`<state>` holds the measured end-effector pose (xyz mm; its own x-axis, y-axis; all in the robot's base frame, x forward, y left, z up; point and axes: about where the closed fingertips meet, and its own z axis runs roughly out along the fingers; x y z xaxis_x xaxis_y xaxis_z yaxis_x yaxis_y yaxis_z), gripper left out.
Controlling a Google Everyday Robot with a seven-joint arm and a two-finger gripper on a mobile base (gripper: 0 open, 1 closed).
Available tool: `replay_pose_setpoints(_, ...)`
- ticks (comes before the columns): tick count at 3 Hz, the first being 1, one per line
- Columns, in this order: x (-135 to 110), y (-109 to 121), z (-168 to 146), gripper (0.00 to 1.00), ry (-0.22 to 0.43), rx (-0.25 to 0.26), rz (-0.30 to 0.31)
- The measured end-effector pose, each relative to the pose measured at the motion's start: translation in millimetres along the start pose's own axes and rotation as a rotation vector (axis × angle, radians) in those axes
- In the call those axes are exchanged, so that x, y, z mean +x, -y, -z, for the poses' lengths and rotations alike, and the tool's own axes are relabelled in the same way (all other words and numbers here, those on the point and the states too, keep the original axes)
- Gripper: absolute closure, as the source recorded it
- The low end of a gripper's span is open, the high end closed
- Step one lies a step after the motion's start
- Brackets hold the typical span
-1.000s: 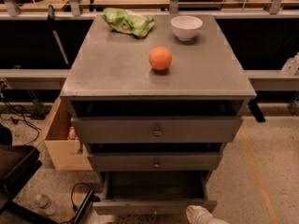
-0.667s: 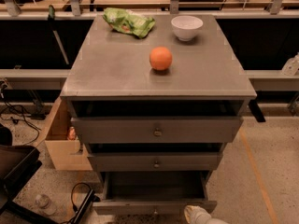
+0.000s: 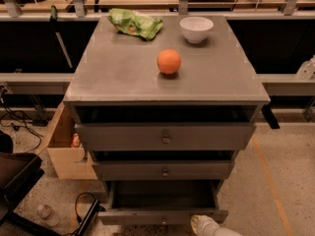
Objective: Close bottom drawer
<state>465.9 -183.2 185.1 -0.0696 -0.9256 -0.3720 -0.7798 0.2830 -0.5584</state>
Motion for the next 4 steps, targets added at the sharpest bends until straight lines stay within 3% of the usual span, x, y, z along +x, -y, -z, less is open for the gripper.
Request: replay_pose_setpoints(4,-19.1,4.2,-12.5,1.00,0.031,-0.012,0.019)
